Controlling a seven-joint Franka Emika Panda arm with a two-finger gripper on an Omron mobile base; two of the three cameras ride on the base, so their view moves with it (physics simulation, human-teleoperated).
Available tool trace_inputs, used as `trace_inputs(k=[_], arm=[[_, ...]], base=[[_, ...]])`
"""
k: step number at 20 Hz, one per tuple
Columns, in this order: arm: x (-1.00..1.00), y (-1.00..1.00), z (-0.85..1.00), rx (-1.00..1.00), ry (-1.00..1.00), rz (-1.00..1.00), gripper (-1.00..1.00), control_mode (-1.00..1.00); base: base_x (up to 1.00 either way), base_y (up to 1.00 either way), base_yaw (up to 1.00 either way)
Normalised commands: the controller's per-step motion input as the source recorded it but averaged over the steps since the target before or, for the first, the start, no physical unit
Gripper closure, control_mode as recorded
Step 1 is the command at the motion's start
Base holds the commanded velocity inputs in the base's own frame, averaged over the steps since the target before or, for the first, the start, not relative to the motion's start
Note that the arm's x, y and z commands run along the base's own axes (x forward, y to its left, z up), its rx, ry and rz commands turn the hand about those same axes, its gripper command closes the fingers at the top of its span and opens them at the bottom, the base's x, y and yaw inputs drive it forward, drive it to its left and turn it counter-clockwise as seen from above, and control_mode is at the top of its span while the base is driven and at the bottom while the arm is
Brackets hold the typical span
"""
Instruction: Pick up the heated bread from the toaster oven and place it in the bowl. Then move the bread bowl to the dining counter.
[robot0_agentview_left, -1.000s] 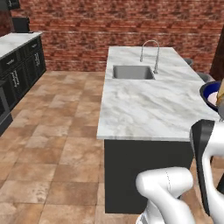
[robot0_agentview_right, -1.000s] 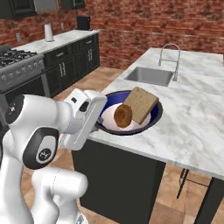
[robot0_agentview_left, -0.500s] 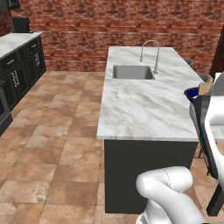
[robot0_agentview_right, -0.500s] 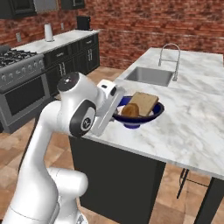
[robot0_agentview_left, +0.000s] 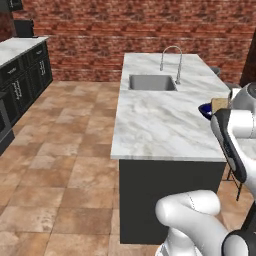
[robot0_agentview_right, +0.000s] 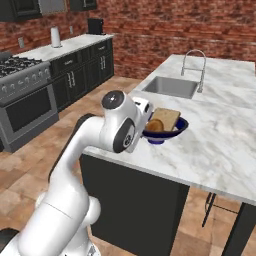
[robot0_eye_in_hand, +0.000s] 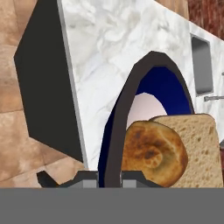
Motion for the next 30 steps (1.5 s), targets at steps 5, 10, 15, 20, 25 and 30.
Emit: trace_inputs(k=[5,10,15,20,25,30], arm=[[0.93,-0.23,-0.41,0.0,0.0,0.09,1.0,-1.0],[0.88,-0.16,-0.39,0.0,0.0,0.07,1.0,-1.0],[0.78,-0.1,-0.36,0.0,0.0,0.06,1.0,-1.0],[0.5,-0.07,-0.33,0.0,0.01,0.12,1.0,-1.0],[0.15,-0.04,-0.43,0.0,0.02,0.13,1.0,-1.0],[0.0,-0.03,-0.36,0.0,0.05,0.12,1.0,-1.0]], base=[[0.0,0.0,0.0],[0.0,0.0,0.0],[0.0,0.0,0.0],[0.0,0.0,0.0],[0.0,0.0,0.0],[0.0,0.0,0.0]])
